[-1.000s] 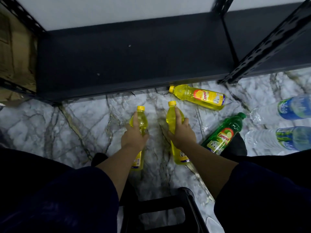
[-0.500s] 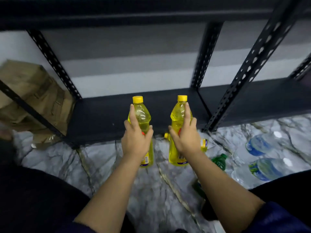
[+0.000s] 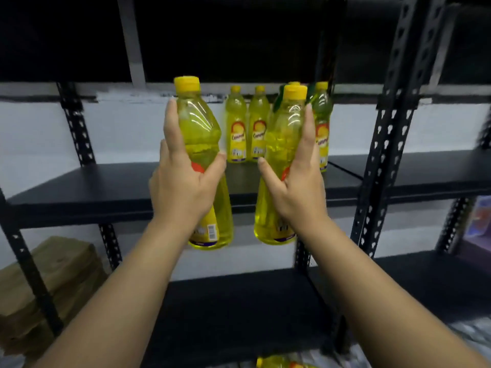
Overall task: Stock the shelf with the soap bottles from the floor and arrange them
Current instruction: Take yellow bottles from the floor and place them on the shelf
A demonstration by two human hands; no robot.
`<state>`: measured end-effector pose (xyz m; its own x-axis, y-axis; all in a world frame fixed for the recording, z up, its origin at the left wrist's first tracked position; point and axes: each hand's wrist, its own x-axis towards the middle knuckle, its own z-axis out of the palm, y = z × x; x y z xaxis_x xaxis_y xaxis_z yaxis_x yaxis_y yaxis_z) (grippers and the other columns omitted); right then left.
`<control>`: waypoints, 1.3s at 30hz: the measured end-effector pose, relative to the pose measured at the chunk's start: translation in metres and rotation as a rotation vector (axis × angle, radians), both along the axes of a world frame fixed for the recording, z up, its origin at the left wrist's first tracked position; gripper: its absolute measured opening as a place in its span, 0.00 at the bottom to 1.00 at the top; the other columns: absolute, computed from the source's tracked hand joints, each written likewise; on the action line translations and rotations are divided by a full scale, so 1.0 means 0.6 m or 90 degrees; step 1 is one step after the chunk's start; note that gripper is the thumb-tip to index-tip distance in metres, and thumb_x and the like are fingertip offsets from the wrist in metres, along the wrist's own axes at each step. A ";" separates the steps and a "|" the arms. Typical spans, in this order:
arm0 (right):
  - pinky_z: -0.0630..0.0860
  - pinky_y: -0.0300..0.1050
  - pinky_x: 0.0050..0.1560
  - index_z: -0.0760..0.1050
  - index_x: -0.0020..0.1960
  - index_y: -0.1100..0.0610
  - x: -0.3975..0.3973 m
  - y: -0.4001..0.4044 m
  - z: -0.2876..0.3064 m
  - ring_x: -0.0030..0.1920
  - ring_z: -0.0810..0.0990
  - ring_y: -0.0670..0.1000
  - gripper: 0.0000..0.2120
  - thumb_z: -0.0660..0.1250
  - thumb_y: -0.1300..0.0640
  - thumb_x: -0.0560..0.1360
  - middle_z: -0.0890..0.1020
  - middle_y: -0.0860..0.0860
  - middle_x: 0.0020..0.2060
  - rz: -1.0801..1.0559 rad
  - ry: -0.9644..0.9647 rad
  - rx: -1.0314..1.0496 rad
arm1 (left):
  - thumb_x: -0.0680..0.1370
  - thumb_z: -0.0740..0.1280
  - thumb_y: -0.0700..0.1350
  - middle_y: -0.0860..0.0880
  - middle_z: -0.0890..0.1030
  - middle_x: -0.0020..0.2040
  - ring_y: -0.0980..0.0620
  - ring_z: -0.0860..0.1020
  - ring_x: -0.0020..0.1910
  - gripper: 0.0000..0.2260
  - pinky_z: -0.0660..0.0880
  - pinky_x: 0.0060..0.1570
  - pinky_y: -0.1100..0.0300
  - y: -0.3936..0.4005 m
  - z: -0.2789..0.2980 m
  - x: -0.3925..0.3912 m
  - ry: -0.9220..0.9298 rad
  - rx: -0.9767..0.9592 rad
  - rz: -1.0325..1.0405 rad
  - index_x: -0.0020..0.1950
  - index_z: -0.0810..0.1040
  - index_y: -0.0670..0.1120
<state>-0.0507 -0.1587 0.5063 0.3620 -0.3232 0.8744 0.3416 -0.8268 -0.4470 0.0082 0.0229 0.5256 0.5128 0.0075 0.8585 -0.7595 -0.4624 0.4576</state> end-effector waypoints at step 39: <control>0.80 0.59 0.51 0.37 0.85 0.48 0.511 -0.171 0.054 0.64 0.77 0.65 0.41 0.58 0.38 0.83 0.69 0.64 0.71 -0.205 0.082 -0.035 | 0.83 0.56 0.64 0.46 0.75 0.59 0.44 0.80 0.51 0.34 0.79 0.44 0.46 -0.306 0.028 0.489 -0.016 0.023 0.039 0.84 0.43 0.58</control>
